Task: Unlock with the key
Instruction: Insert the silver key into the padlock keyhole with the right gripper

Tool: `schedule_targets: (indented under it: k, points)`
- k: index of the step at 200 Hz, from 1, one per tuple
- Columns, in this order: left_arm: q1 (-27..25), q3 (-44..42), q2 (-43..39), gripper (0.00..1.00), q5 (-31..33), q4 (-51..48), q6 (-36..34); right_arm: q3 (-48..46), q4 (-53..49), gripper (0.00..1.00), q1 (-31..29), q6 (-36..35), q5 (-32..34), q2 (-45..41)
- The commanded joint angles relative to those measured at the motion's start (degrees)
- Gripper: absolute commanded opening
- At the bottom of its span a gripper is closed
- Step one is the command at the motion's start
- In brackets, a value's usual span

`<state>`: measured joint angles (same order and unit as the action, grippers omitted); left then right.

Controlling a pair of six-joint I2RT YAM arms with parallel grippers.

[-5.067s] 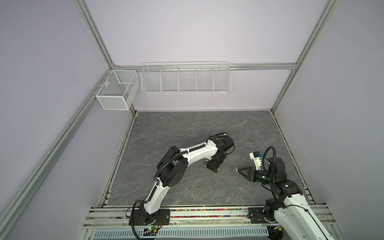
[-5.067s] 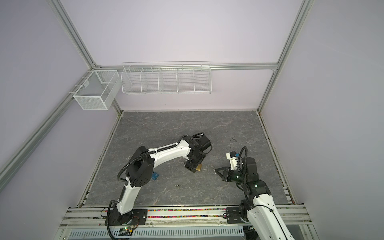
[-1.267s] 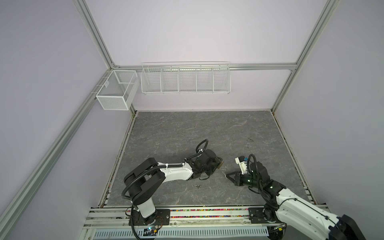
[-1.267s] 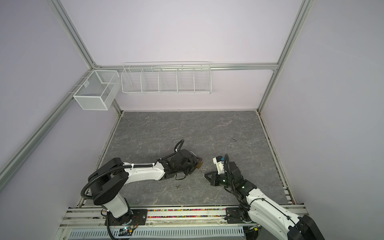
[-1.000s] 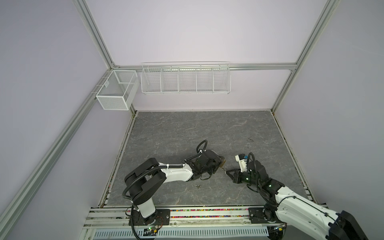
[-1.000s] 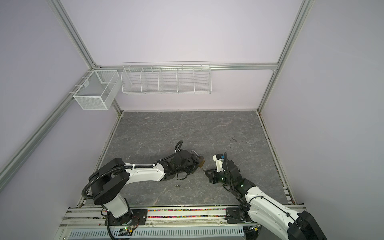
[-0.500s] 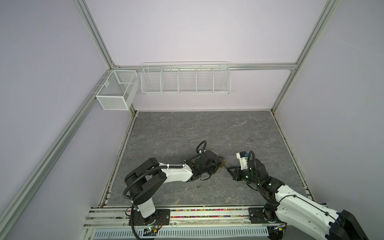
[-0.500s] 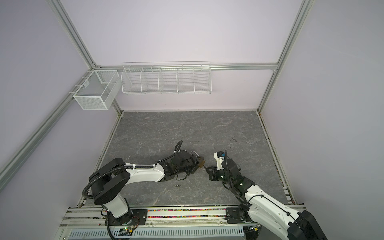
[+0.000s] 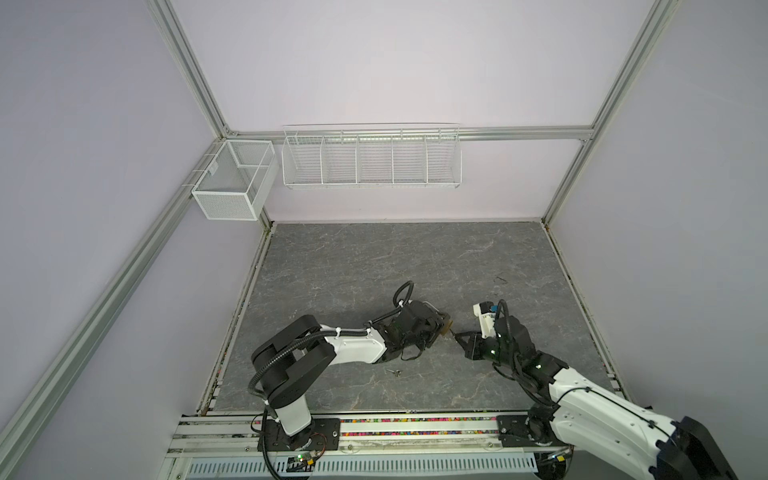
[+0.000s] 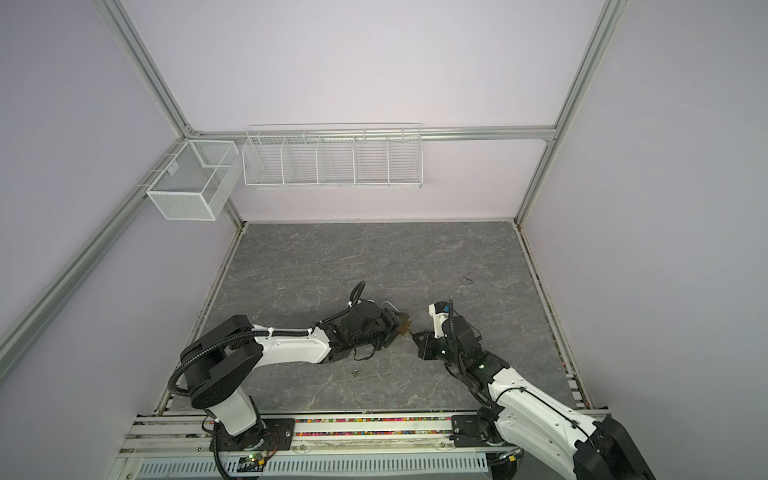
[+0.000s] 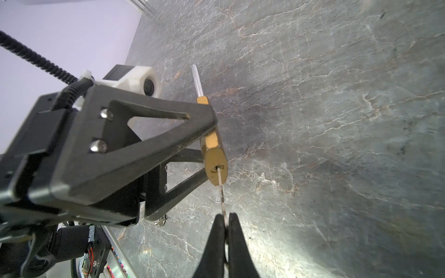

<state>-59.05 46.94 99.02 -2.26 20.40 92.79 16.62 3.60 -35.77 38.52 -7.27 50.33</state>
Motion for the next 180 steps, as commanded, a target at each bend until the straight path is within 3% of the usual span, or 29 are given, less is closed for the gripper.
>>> schedule_targets:
  k: [1, 51, 129, 180]
  points:
    - [-0.3, 1.1, 0.7, 0.0, -1.0, 4.1, 0.1, 1.5, -0.2, 0.06, -0.3, -0.7, 0.8, 1.0]
    - [-0.4, 2.5, 1.3, 0.0, -1.0, 3.7, -0.9, 2.6, 0.1, 0.06, -0.3, 0.3, 0.5, 3.5]
    - [-1.3, 6.0, -1.0, 0.0, 1.7, -5.2, -6.3, 4.0, -2.3, 0.06, -0.3, 0.8, 3.5, 2.9]
    - [-2.8, 5.2, -0.1, 0.0, 4.7, 0.3, -3.4, 1.9, 1.5, 0.06, -0.4, 4.9, 5.7, 2.4]
